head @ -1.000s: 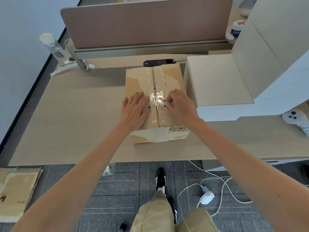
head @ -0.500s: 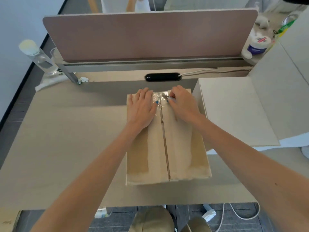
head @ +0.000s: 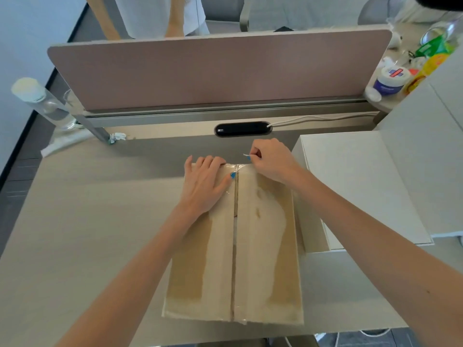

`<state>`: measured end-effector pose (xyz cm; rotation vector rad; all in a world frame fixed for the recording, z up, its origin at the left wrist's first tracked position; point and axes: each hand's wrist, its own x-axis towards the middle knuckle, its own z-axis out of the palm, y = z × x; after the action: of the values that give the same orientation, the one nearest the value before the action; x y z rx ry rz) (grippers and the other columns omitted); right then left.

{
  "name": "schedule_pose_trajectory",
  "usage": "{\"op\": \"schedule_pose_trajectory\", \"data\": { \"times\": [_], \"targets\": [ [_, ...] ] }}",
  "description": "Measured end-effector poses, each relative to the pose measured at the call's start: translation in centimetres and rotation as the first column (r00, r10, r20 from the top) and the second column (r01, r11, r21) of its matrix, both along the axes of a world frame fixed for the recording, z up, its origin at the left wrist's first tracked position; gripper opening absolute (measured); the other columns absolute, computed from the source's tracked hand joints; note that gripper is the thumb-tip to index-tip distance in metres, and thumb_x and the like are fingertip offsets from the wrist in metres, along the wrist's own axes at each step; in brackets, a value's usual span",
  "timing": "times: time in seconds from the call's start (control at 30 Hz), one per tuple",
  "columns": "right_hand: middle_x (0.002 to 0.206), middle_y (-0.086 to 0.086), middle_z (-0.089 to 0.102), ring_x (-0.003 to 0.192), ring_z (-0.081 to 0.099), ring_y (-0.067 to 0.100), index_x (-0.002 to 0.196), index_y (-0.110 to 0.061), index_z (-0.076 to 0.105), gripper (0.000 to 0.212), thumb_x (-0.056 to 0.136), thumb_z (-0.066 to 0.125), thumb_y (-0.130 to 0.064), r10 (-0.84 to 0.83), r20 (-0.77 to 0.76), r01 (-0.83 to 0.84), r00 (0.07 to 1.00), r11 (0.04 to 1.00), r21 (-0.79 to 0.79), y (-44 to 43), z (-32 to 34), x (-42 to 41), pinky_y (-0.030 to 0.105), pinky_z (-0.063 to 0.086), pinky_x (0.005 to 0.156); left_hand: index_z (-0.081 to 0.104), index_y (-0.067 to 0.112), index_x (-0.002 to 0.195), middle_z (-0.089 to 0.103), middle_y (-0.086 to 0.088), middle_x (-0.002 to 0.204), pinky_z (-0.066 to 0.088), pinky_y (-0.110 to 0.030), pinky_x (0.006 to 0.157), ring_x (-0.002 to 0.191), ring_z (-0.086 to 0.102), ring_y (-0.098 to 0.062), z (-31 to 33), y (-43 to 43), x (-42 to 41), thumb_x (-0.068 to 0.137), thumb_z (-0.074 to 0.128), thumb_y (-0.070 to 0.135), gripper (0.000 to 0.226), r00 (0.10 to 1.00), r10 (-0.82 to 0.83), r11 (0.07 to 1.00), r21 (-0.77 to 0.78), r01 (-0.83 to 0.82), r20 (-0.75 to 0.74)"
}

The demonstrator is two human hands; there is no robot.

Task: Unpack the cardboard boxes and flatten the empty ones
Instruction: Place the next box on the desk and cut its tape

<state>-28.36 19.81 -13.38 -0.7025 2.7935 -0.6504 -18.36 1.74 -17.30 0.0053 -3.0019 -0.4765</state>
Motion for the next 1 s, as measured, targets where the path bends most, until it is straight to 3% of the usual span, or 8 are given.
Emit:
{"op": "schedule_pose_trajectory", "data": {
  "times": [0.13, 0.27, 0.47, 0.7, 0.8, 0.9, 1.0],
  "targets": [
    [0.103, 0.002, 0.065, 0.087, 0.058, 0.018, 0.105, -0.017, 0.064, 0.021, 0.100, 0.044, -0.022, 0.141, 0.037, -0.145, 0.989, 0.975, 0.171, 0.3, 0.9, -0.9, 0.029, 0.045, 0.071, 0.057, 0.031, 0.116, 0.057, 0.011, 0.111, 0.013, -0.058, 0.115, 0.110, 0.050, -0.017, 0.2, -0.9, 0.4, 0.093, 0.037, 0.058, 0.041, 0.998, -0.047, 0.999, 0.024, 0.047, -0.029],
    [0.107, 0.000, 0.065, 0.093, 0.061, 0.021, 0.109, -0.021, 0.060, 0.022, 0.102, 0.038, -0.020, 0.221, 0.043, -0.224, 0.974, 0.940, 0.258, 0.3, 1.4, -1.6, 0.034, 0.049, 0.077, 0.057, 0.031, 0.113, 0.057, 0.015, 0.114, 0.014, -0.056, 0.116, 0.110, 0.048, -0.015, 0.4, -0.9, 0.3, 0.088, 0.042, 0.056, 0.039, 1.000, -0.014, 0.983, 0.183, 0.014, -0.001],
    [0.113, 0.003, 0.063, 0.094, 0.055, 0.020, 0.114, -0.019, 0.060, 0.025, 0.103, 0.038, -0.017, 0.309, 0.130, -0.332, 0.942, 0.912, 0.240, 0.2, 0.5, -2.1, 0.027, 0.037, 0.073, 0.055, 0.032, 0.107, 0.058, 0.013, 0.115, 0.019, -0.051, 0.114, 0.110, 0.049, -0.015, 0.6, -0.7, 0.1, 0.084, 0.050, 0.049, 0.029, 0.999, 0.023, 0.967, 0.254, -0.028, 0.023],
    [0.106, -0.001, 0.066, 0.089, 0.063, 0.019, 0.106, -0.019, 0.063, 0.024, 0.102, 0.039, -0.016, 0.313, 0.159, -0.335, 0.936, 0.933, 0.136, -0.6, 0.8, -2.1, 0.036, 0.047, 0.087, 0.056, 0.034, 0.106, 0.059, 0.014, 0.112, 0.029, -0.037, 0.098, 0.105, 0.049, -0.014, 0.4, -0.9, -0.1, 0.082, 0.050, 0.055, 0.033, 1.000, 0.017, 0.965, 0.260, -0.018, 0.007],
    [0.101, -0.002, 0.065, 0.089, 0.061, 0.020, 0.106, -0.019, 0.063, 0.025, 0.102, 0.039, -0.015, 0.336, 0.151, -0.358, 0.930, 0.920, 0.160, -0.8, 1.1, -2.3, 0.032, 0.044, 0.079, 0.056, 0.034, 0.107, 0.059, 0.015, 0.111, 0.030, -0.037, 0.096, 0.103, 0.049, -0.012, 0.5, -0.9, -0.1, 0.080, 0.047, 0.058, 0.037, 1.000, 0.014, 0.965, 0.262, -0.016, 0.011],
    [0.087, -0.009, 0.054, 0.094, 0.055, 0.021, 0.109, -0.023, 0.064, 0.029, 0.101, 0.036, -0.015, 0.366, 0.097, -0.378, 0.926, 0.905, 0.196, -0.8, 1.3, -2.6, 0.028, 0.030, 0.069, 0.056, 0.035, 0.106, 0.059, 0.016, 0.111, 0.031, -0.039, 0.097, 0.102, 0.048, -0.012, 0.5, -0.9, -0.1, 0.081, 0.051, 0.055, 0.032, 1.000, 0.019, 0.966, 0.259, -0.022, 0.016],
    [0.091, -0.005, 0.050, 0.090, 0.046, 0.020, 0.111, -0.023, 0.063, 0.030, 0.101, 0.036, -0.015, 0.417, 0.039, -0.413, 0.908, 0.877, 0.243, -0.7, 1.5, -2.5, 0.027, 0.021, 0.058, 0.056, 0.034, 0.106, 0.059, 0.015, 0.111, 0.031, -0.039, 0.097, 0.102, 0.048, -0.012, 0.4, -1.0, -0.1, 0.083, 0.054, 0.051, 0.029, 1.000, 0.015, 0.969, 0.247, -0.018, 0.014]
  ]
}}
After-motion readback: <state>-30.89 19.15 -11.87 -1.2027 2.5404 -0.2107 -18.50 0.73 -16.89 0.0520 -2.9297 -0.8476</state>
